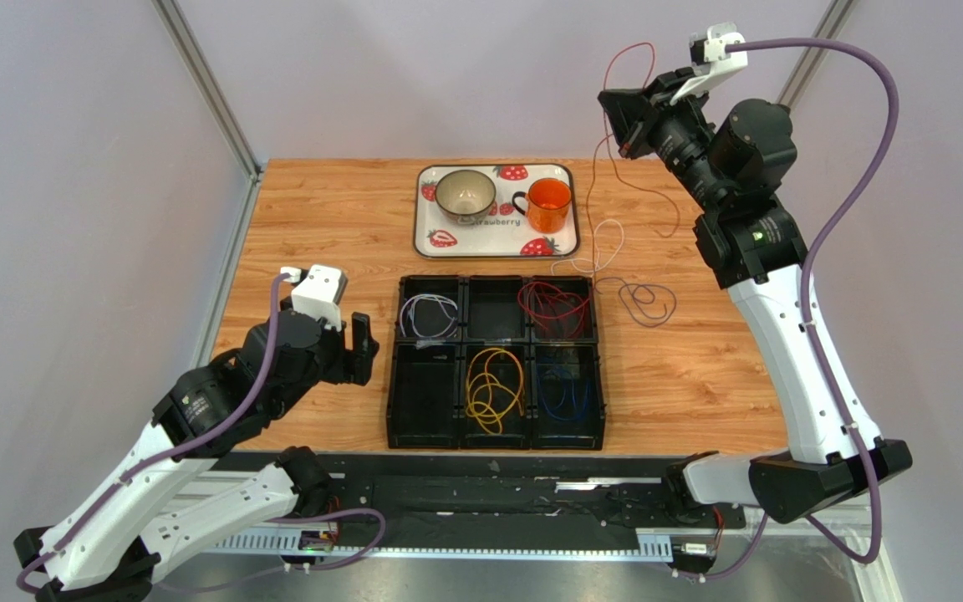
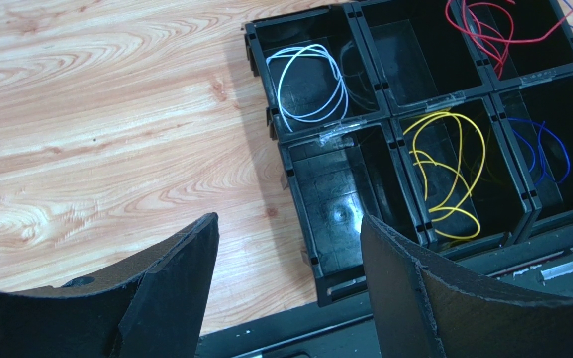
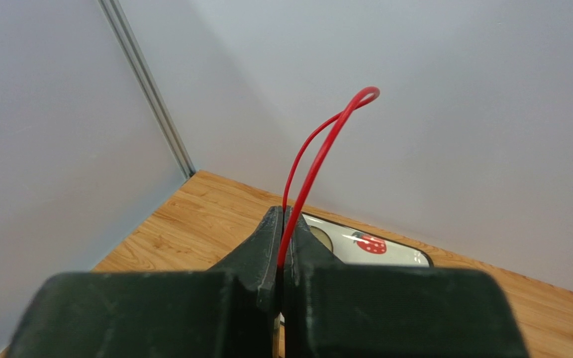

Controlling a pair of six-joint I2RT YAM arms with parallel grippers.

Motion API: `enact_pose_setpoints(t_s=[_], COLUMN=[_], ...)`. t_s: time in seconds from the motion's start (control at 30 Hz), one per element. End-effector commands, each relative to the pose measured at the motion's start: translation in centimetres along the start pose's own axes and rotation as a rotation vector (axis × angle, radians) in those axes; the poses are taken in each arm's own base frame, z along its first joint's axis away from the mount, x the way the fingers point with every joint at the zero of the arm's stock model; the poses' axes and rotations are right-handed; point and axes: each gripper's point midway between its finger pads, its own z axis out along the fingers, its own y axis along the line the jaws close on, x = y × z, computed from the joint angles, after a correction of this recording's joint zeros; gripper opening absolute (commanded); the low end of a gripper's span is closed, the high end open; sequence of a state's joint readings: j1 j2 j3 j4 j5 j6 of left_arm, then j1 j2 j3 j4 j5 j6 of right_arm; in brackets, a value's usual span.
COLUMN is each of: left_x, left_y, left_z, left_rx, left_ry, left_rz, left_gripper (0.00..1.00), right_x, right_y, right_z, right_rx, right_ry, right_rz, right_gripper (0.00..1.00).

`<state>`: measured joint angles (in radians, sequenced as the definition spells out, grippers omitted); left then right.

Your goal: Untangle the cables

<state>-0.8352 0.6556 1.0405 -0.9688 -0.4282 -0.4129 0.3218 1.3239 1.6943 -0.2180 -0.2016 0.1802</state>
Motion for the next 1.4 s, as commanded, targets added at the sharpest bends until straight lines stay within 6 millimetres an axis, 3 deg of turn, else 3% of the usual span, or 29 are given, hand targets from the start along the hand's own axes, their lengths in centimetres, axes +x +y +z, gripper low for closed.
enact_pose_setpoints(t_s=[0.0,0.17,0.37,0.6,0.83,1.13,1.37], left_x=[-0.2,-0.2,-0.2,-0.2,0.0,-0.1,0.0], left_y=[0.2,0.2,0.2,0.3,0.2,0.2,0.2], left_z=[0.3,0.3,0.4,0.4,0.6,0.6,0.7], left_rx=[-0.020,-0.019,-0.023,-0.030,-0.033,-0.033,-0.036], left_ry=[-0.005,-0.004,-0.002,0.003,0.012,0.012,0.015], left_rz=[-0.001,-0.001,-0.001,0.002,0.007,0.005,0.009], left_gripper=[0.78,0.78,0.78,0.78,0.78,0.78,0.78], right_x=[-1.0,0.1,0.0,-0.6,-0.9,-0.3,0.8], right_y=[-1.4,-1.8,-3.7,-6.8,-8.3,-7.6,-4.2], right_z=[-0.2,-0.3,-0.9,-2.9,-5.0,-5.0,-3.9], right_rx=[0.066,0.073,0.162,0.270,0.325,0.286,0.097], right_ry=[-0.014,0.009,0.022,0.043,0.036,0.054,0.047], right_rz=[-0.073,-0.083,-0.160,-0.249,-0.238,-0.225,-0.108], right_gripper=[0.00,0.00,0.00,0.00,0.00,0.00,0.00])
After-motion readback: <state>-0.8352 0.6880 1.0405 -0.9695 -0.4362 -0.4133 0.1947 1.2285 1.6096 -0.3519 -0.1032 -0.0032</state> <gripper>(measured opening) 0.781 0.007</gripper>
